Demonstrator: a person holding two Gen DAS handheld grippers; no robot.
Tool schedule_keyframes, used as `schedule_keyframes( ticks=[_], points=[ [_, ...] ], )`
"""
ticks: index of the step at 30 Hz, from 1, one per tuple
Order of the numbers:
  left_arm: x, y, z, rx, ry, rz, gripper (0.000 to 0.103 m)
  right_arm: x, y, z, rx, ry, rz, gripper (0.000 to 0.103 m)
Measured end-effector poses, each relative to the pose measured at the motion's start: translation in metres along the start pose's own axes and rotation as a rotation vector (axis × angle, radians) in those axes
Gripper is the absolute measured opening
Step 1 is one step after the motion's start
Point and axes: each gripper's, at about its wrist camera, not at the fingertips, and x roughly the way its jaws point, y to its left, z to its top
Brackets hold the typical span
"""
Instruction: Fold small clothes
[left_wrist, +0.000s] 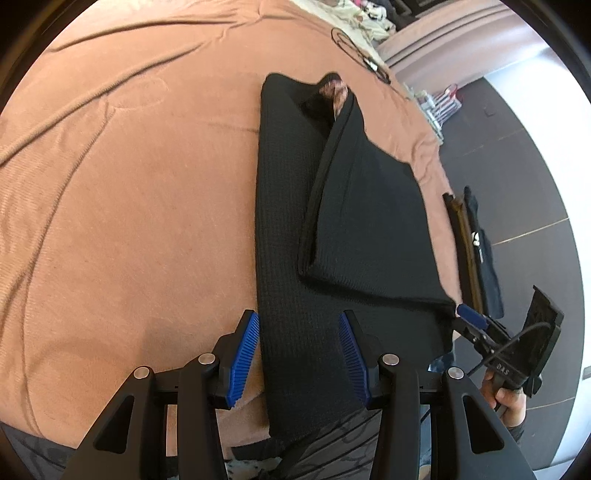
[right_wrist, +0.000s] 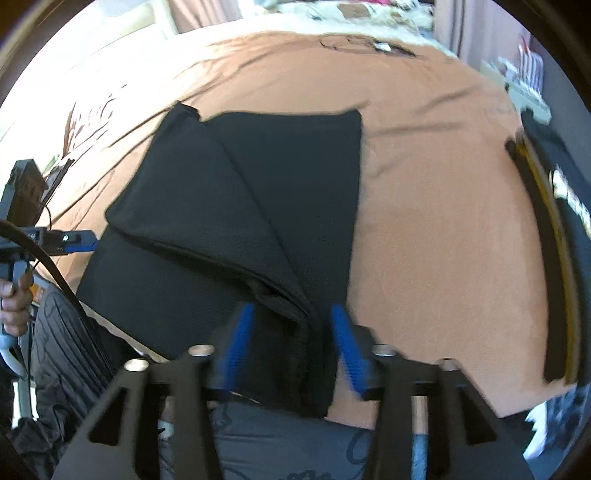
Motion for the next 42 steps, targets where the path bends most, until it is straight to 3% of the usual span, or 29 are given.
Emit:
schedule_keyframes(
  ticks=[12, 23, 30, 32, 34, 36, 42],
  points=[
    [-0.033, 0.042, 0.005, -0.076, -0.074, -0.062, 0.047, 0.018, 0.088, 0.032, -0.211, 0.010, 0.050, 0.053],
    [-0.061, 0.078, 0.009, -0.129, -0.128, -0.095, 0.047, 0.070, 0.160, 0.057, -0.373, 0.076, 0.093, 0.053],
    [-0.071, 0.097, 0.012, -0.158, -0.146, -0.099, 0.047, 0.113, 0.181, 0.067, -0.438, 0.120, 0.024, 0.053],
    [-0.070, 0.098, 0.013, -0.161, -0.144, -0.099, 0.047, 0.119, 0.186, 0.067, -0.452, 0.116, 0.002, 0.042],
    [-0.068, 0.097, 0.015, -0.162, -0.141, -0.101, 0.047, 0.120, 0.184, 0.072, -0.445, 0.113, -0.004, 0.019],
    [-0.065, 0.094, 0.017, -0.160, -0.138, -0.103, 0.047, 0.118, 0.179, 0.078, -0.427, 0.113, 0.015, 0.008],
    [-0.055, 0.080, 0.025, -0.137, -0.120, -0.106, 0.047, 0.103, 0.154, 0.098, -0.352, 0.057, 0.045, 0.005]
  ],
)
